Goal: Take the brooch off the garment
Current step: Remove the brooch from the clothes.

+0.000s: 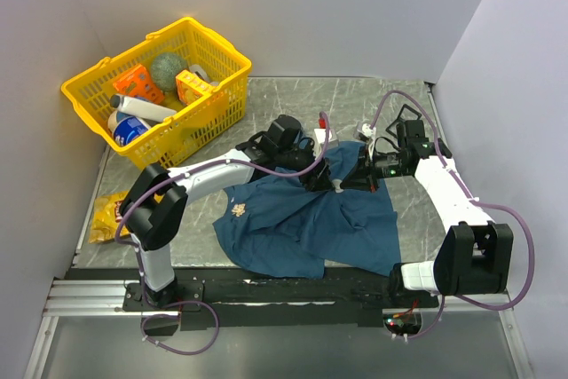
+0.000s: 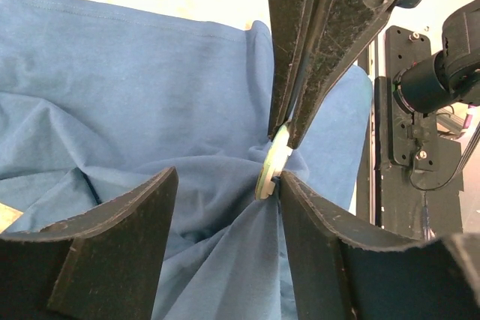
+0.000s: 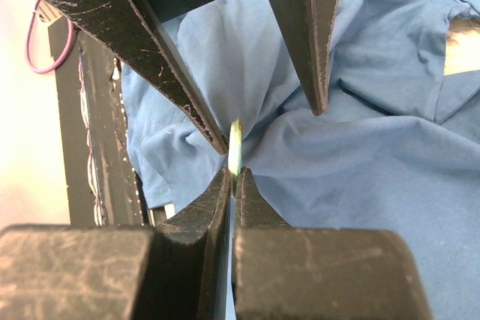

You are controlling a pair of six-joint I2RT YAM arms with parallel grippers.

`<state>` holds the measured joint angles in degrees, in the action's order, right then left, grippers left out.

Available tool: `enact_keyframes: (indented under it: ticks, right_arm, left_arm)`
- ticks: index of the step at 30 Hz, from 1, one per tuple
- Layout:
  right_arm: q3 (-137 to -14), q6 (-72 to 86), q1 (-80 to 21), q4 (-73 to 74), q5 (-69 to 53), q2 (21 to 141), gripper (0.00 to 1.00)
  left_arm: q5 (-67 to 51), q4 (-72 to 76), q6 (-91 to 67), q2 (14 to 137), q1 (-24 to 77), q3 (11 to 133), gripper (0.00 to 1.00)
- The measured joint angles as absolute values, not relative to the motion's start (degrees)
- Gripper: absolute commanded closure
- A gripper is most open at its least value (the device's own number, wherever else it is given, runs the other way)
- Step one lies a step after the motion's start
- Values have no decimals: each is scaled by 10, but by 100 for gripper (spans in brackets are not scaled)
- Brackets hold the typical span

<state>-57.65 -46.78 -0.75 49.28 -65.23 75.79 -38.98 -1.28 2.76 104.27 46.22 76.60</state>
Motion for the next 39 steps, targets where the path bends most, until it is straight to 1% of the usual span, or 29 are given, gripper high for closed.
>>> enact_keyframes:
  ticks: [6,13,18,34,39]
  right_arm:
    - [-576,-463,-8,492,-652,758,100]
    - [-576,-461,-7,489,-652,758,100]
    - [-576,-459,-7,487,-652,758,100]
    - [-570,-459,-7,481,-652,758,100]
    - [-569,-459,-7,482,-652,758,100]
  left_arm:
    - [-390,-13,22,1043,462,766,40]
    - [-390,-13,15,1043,462,766,44]
    - [-390,-13,8,1043,462,766,45]
    - [-381,-13,4,1047,463,766,37]
    - [-384,-12,4,1048,463,766,36]
